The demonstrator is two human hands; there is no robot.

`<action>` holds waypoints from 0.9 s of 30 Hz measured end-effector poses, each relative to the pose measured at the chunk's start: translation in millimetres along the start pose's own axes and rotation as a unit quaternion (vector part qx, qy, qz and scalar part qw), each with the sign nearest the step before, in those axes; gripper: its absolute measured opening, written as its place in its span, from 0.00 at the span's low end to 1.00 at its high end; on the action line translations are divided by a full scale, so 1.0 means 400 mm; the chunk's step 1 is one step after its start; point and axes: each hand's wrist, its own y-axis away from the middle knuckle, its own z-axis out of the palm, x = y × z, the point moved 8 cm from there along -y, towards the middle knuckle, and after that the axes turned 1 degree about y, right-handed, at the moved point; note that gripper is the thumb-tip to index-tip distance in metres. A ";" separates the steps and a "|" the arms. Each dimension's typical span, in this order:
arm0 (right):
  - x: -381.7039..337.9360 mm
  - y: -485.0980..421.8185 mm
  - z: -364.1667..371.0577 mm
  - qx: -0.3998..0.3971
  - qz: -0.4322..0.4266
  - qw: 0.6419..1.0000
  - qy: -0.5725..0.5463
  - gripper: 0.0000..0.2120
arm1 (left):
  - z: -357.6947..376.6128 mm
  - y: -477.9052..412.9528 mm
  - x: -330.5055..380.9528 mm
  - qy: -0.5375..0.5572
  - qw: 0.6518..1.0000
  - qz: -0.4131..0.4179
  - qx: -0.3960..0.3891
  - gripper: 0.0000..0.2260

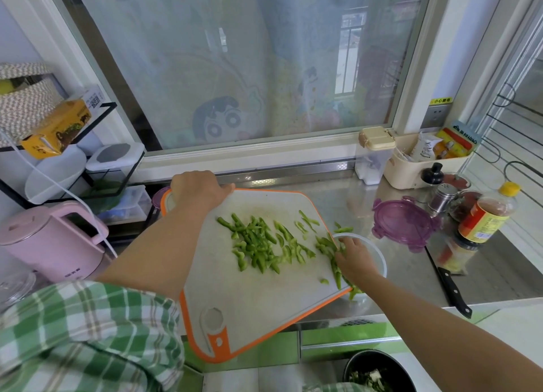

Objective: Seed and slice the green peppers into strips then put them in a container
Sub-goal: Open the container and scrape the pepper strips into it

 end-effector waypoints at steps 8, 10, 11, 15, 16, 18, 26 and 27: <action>-0.219 0.065 0.007 0.026 -0.296 0.953 -0.053 0.17 | 0.000 -0.001 -0.001 0.002 1.000 -0.001 0.000 0.29; -0.193 0.053 0.008 0.043 -0.285 0.956 -0.050 0.13 | -0.001 0.000 -0.005 0.001 1.000 -0.003 0.000 0.29; -0.171 0.045 0.010 0.045 -0.269 0.961 -0.040 0.12 | 0.000 0.000 -0.006 0.001 1.000 -0.004 -0.001 0.30; -0.077 0.015 0.020 0.040 -0.171 0.984 0.012 0.13 | 0.001 0.000 -0.006 0.001 1.000 -0.005 0.001 0.30; -0.052 0.011 0.022 0.033 -0.135 0.990 0.024 0.14 | 0.001 0.000 -0.006 0.001 1.000 -0.005 0.001 0.30; -0.013 0.009 0.006 0.045 -0.086 0.995 0.019 0.16 | 0.003 0.000 -0.006 0.002 1.000 -0.006 0.000 0.30; -0.063 0.044 0.019 0.023 -0.194 0.981 -0.010 0.10 | 0.004 -0.002 -0.006 -0.003 1.000 -0.007 0.000 0.30; -0.046 0.035 0.023 0.026 -0.169 0.985 -0.001 0.09 | 0.005 -0.002 -0.009 -0.003 1.000 -0.009 -0.001 0.30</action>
